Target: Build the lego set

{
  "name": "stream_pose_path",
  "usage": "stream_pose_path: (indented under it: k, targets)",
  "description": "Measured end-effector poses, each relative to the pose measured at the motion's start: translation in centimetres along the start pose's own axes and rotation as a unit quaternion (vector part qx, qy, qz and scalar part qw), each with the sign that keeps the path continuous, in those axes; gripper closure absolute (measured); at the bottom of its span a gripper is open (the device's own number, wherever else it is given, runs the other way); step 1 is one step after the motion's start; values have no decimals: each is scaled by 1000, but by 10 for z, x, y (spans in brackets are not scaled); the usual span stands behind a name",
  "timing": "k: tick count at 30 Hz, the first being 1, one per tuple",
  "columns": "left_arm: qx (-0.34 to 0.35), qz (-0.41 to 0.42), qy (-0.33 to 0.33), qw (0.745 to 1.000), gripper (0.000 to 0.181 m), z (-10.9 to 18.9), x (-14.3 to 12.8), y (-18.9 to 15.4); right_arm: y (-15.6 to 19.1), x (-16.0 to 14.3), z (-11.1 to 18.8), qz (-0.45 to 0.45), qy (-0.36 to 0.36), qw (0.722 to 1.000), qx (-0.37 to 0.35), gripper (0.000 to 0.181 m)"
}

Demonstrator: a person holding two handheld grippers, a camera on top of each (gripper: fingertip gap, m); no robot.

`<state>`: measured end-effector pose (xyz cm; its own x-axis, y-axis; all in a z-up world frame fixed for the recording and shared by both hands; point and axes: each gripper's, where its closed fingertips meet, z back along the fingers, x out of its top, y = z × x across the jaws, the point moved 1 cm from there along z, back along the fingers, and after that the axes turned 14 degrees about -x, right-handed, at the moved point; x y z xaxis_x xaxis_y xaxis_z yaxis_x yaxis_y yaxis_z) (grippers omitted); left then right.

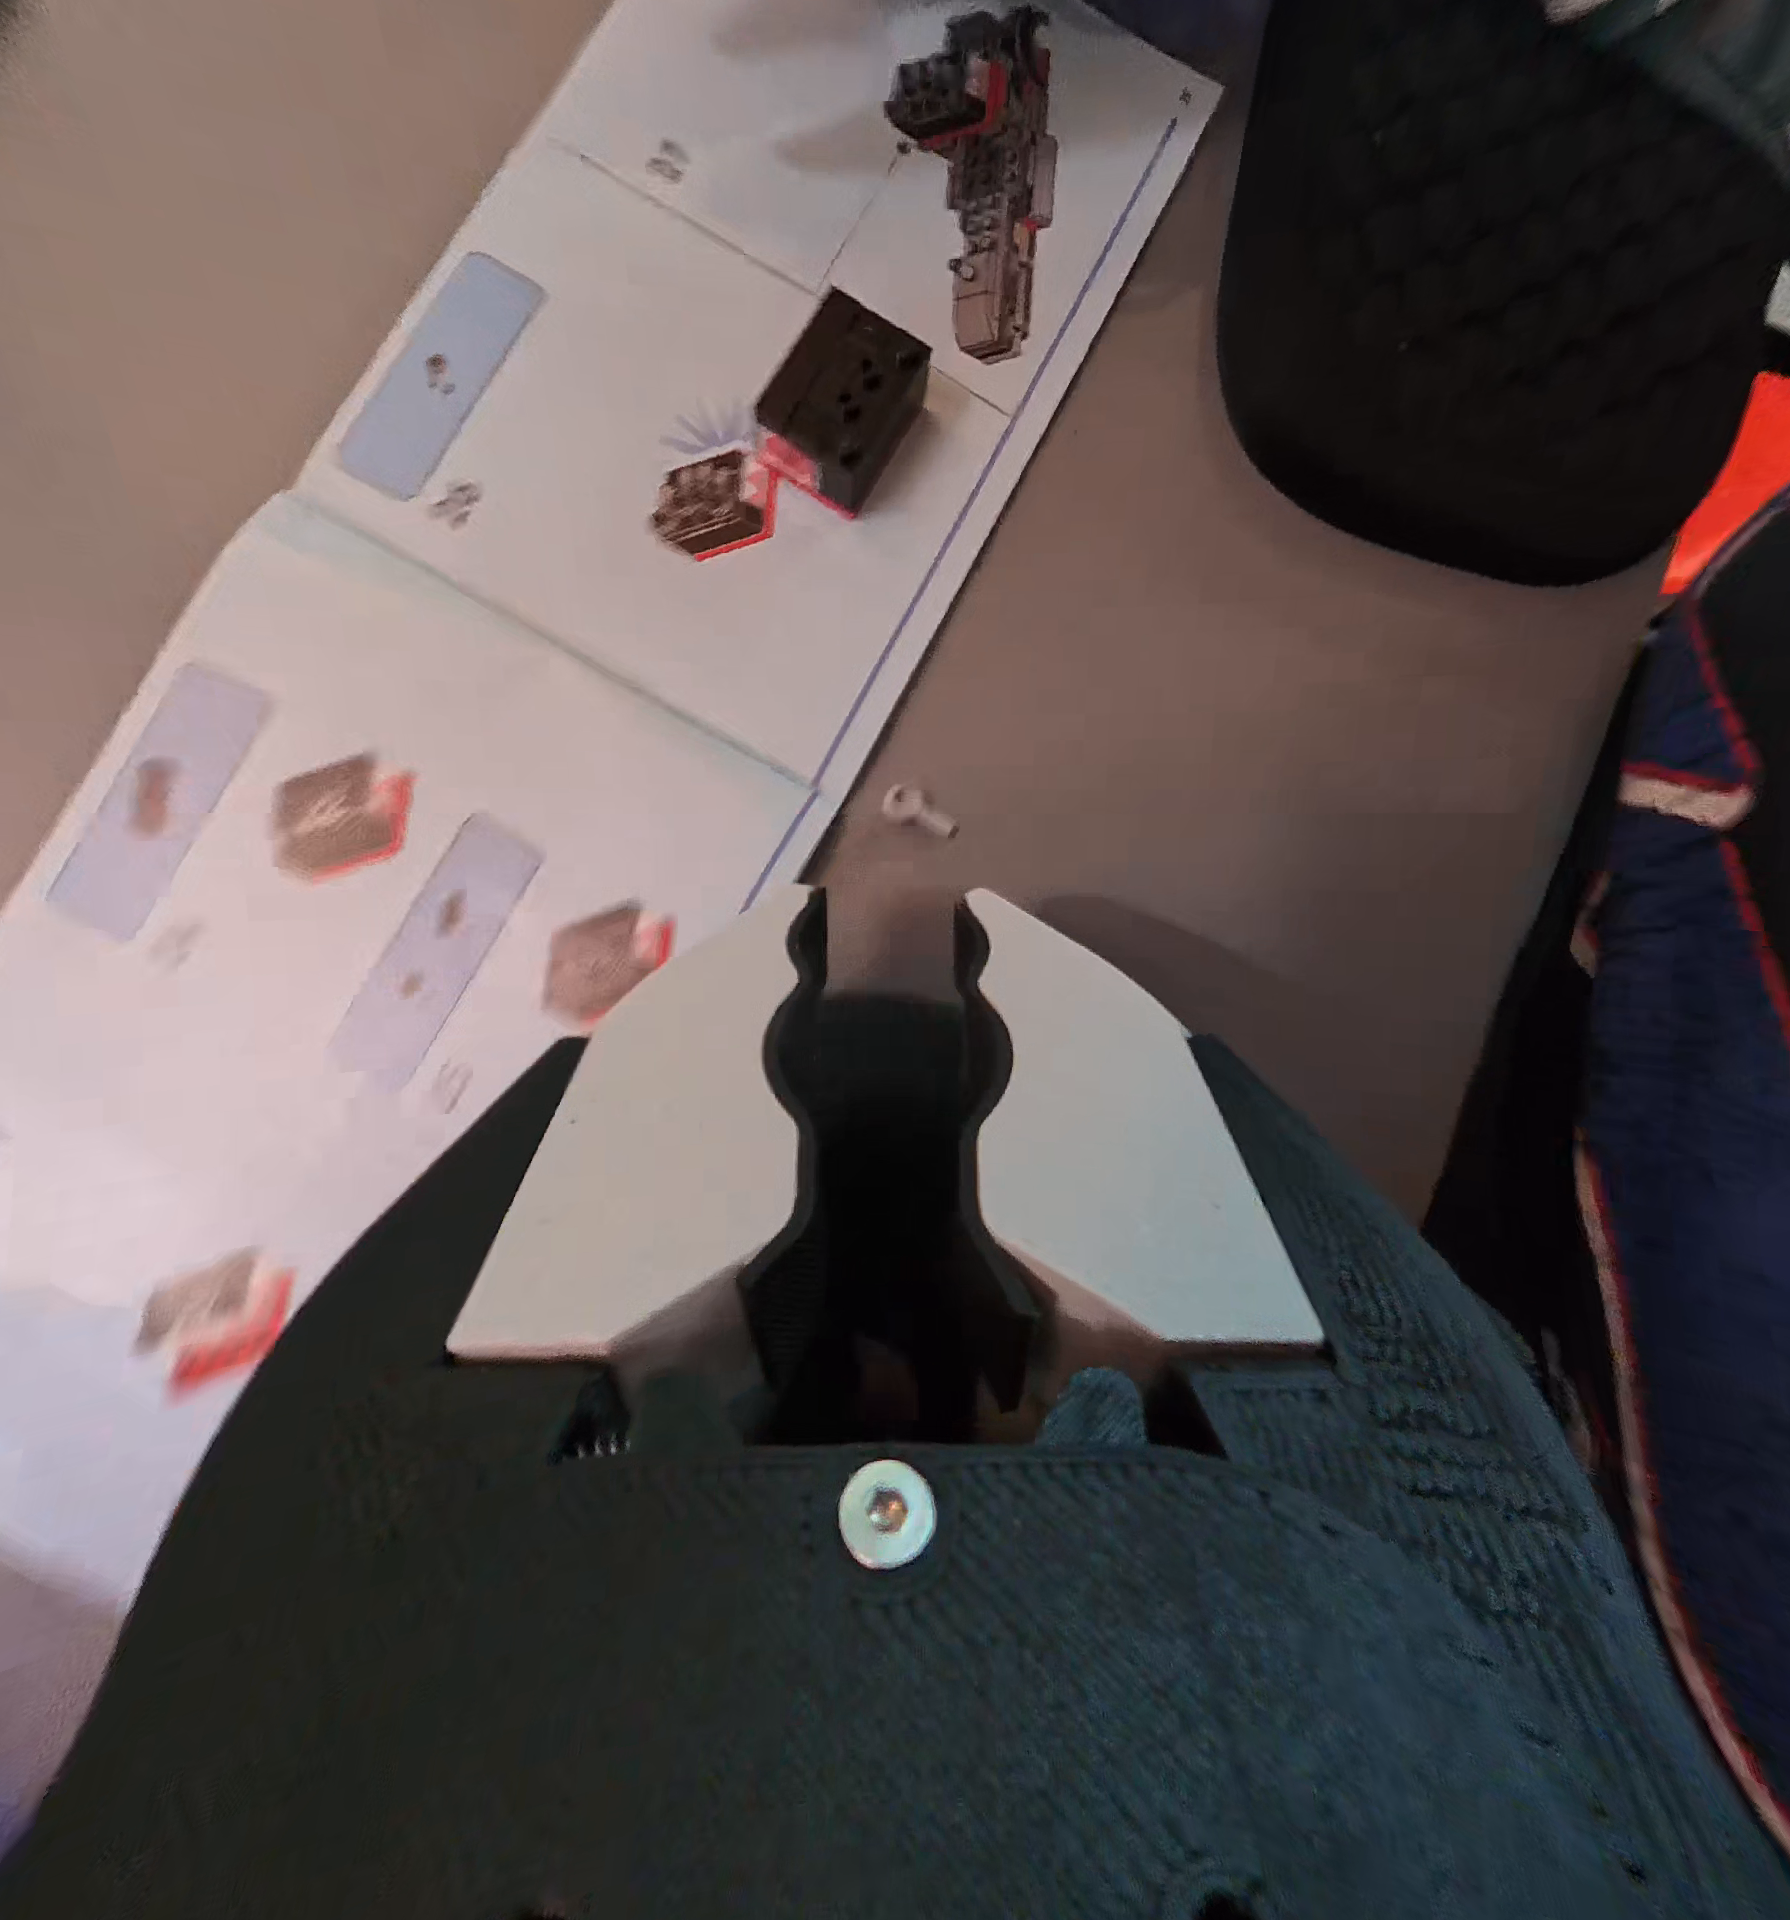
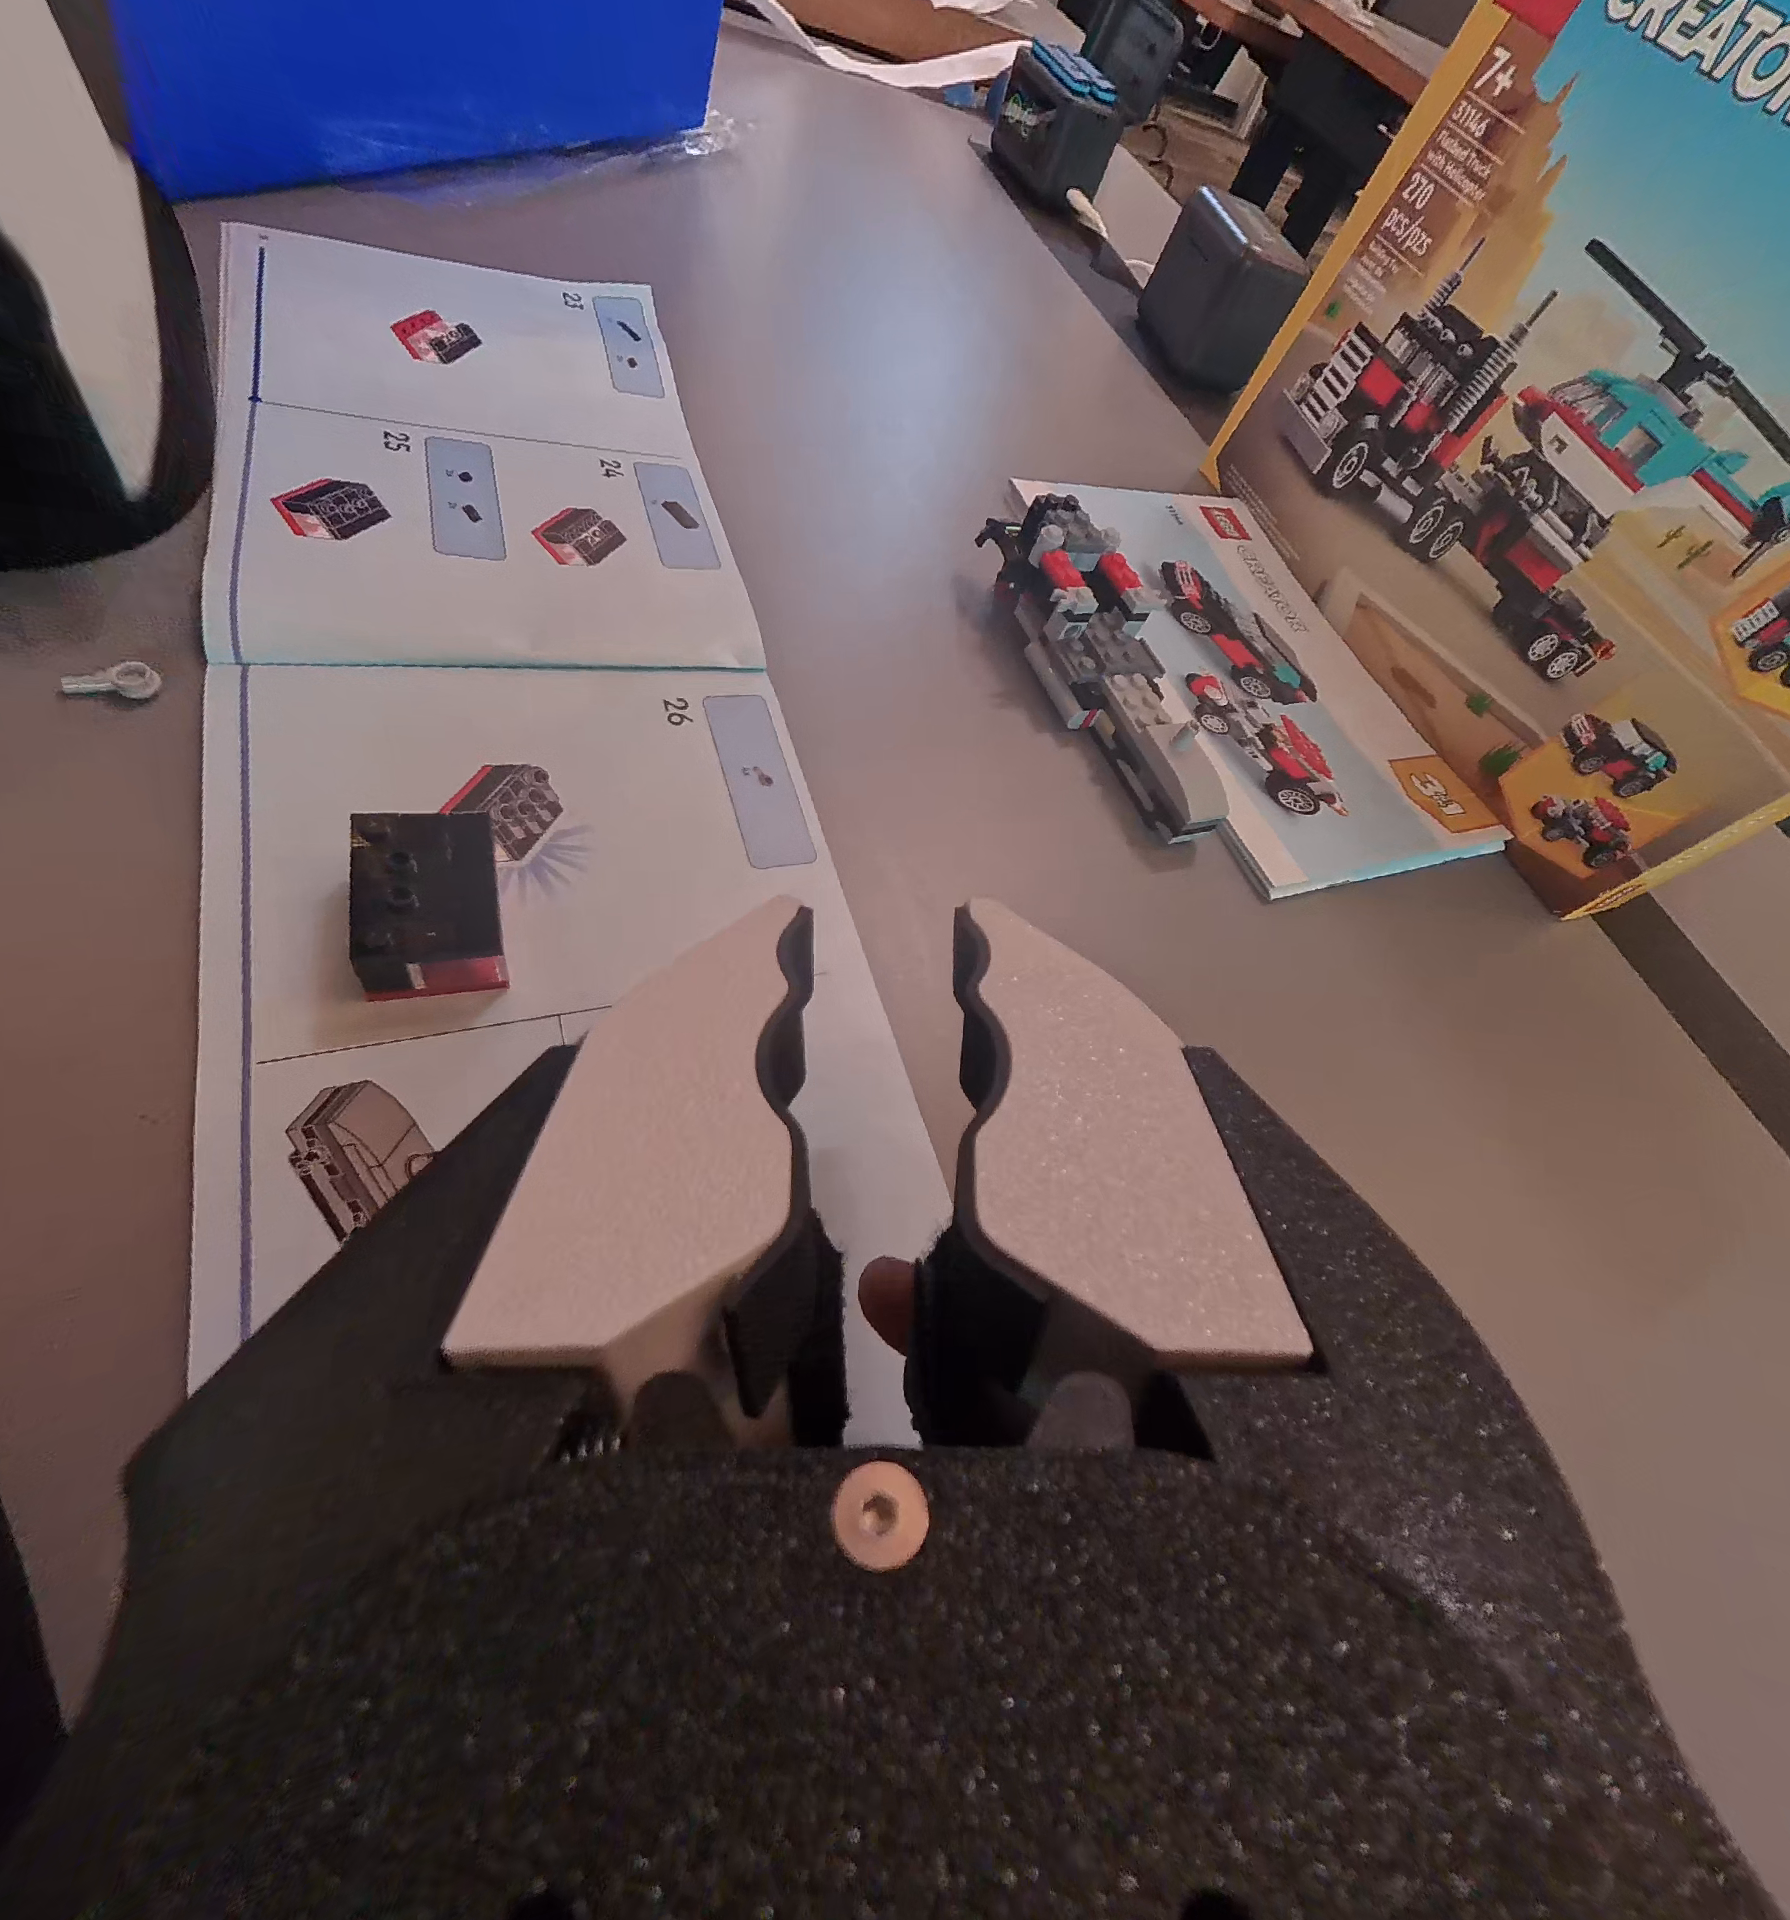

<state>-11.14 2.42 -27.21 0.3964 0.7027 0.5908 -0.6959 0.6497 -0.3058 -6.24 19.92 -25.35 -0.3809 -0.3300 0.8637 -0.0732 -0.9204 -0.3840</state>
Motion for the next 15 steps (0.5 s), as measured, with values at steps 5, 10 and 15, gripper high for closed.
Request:
stream_pose_path:
  k: [5, 10, 15]
  targets:
    - [163, 74, -74, 981, 158, 125, -34, 20, 0, 0, 0, -3, 1, 1000, 0, 155]
    - [310, 220, 36, 924, 158, 223, -131, 31, 5, -2, -2, 3, 8, 1000, 12, 155]
    - [263, 284, 134, 912, 163, 209, -185, 49, 4, -5, -3, 8, 15, 1000, 8, 155]
